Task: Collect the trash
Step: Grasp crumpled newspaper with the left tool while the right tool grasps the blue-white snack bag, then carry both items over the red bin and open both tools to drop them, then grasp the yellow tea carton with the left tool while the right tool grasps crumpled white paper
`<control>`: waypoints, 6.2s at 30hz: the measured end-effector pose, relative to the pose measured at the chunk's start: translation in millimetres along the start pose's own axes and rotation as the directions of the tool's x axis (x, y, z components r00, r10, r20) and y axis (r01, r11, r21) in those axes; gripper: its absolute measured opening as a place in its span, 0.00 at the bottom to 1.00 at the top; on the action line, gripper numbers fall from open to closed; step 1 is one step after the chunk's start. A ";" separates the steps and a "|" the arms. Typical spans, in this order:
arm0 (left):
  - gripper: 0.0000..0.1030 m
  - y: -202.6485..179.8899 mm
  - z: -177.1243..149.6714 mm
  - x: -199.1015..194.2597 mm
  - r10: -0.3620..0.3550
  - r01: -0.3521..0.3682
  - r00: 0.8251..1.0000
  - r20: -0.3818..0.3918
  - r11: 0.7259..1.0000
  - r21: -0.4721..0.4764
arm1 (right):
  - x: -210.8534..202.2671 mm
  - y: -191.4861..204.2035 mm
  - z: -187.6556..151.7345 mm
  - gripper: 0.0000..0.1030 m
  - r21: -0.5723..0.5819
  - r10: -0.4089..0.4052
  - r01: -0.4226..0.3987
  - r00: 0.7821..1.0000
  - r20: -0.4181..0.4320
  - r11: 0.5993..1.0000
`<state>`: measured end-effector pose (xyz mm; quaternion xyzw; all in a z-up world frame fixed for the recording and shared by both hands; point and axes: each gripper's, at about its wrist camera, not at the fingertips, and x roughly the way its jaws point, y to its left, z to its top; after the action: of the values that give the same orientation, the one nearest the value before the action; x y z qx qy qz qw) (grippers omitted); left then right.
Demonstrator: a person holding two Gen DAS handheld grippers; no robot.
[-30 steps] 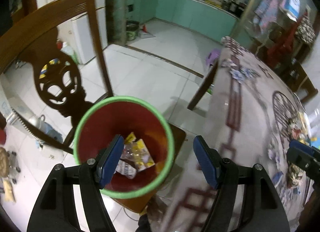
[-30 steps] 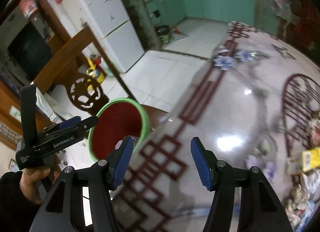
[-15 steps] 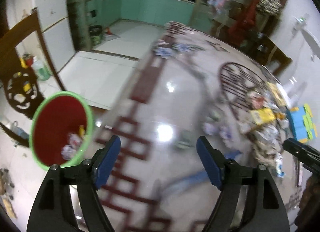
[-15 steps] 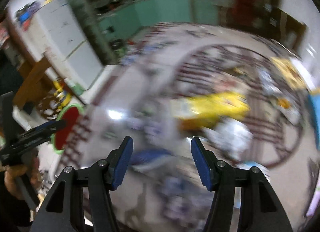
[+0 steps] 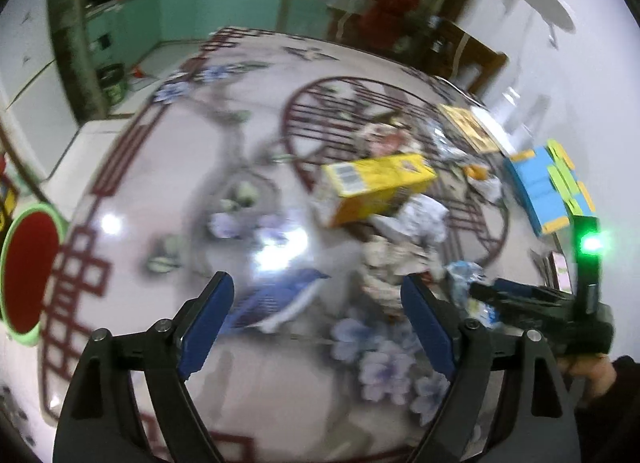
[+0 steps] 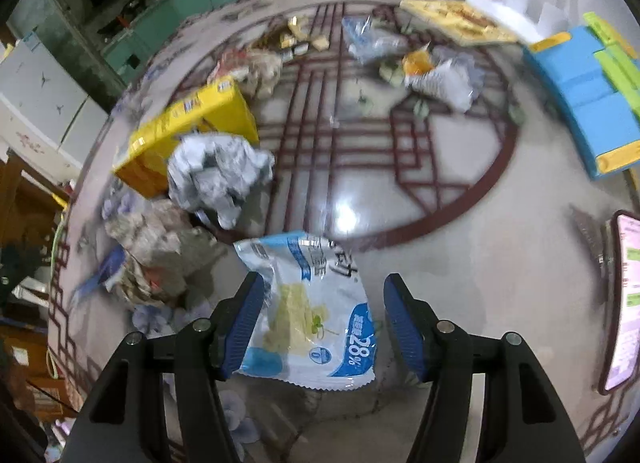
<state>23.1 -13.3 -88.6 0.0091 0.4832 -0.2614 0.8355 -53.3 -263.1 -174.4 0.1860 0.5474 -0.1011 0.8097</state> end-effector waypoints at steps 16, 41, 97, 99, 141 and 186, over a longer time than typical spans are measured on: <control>0.84 -71.4 -2.0 51.8 -0.041 0.057 0.993 -0.110 0.988 0.142 | -21.0 -16.2 2.3 0.01 -0.049 0.051 -0.047 0.994 0.092 0.998; 0.24 -45.6 8.4 37.9 -0.041 0.046 0.996 -0.075 0.996 0.071 | -80.8 -7.5 25.7 0.01 -0.029 0.106 -0.102 0.965 0.241 0.994; 0.24 261.6 38.8 -86.0 0.242 -0.217 0.958 0.157 0.963 -0.161 | -63.7 364.5 62.0 0.01 -0.349 0.317 -0.219 0.914 0.254 0.911; 0.24 275.1 36.5 -86.5 0.256 -0.229 0.955 0.149 0.957 -0.176 | -58.8 378.2 62.1 0.01 -0.363 0.327 -0.227 0.914 0.242 0.904; 0.27 417.6 -18.6 -76.0 0.379 -0.370 0.923 -0.070 0.819 -0.438 | 87.9 570.2 22.9 0.01 -0.565 0.450 -0.499 0.861 -0.237 0.657; 0.79 164.5 31.6 -43.9 0.133 -0.125 0.987 0.093 0.989 -0.084 | -48.4 167.8 47.8 0.60 -0.218 0.086 -0.033 0.968 0.235 0.975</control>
<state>104.3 139.1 -75.1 -0.0053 0.4497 -0.1877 0.8732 30.5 -131.9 -81.9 0.1012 0.4459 -0.0398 0.8885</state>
